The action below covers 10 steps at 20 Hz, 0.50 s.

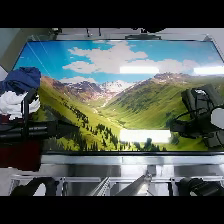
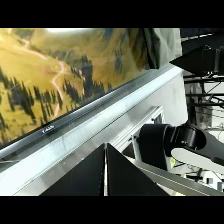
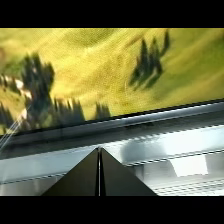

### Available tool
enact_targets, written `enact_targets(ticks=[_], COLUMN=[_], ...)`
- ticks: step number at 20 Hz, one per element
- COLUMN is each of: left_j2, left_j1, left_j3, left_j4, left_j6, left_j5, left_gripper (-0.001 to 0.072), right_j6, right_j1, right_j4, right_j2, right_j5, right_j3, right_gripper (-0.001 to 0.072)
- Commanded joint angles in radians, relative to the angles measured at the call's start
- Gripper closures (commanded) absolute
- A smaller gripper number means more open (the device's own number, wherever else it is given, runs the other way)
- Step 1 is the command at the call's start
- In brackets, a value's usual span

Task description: Fold the shirts.

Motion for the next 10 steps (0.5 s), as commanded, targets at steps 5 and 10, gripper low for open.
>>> enact_targets(ticks=[5, 10], left_j2=[-0.004, -0.197], left_j1=[0.049, 0.344], left_j3=[0.040, 0.354], left_j4=[0.048, 0.314], left_j6=[0.063, 0.063], left_j5=[0.146, 0.245], left_gripper=[0.0407, 0.0367], right_j6=[0.001, 0.000], right_j1=[0.001, 0.001], right_j4=[-0.001, -0.001], right_j2=[0.001, 0.001], right_j5=[0.000, 0.000], right_j3=[0.000, 0.000], right_gripper=[0.0699, 0.0700])
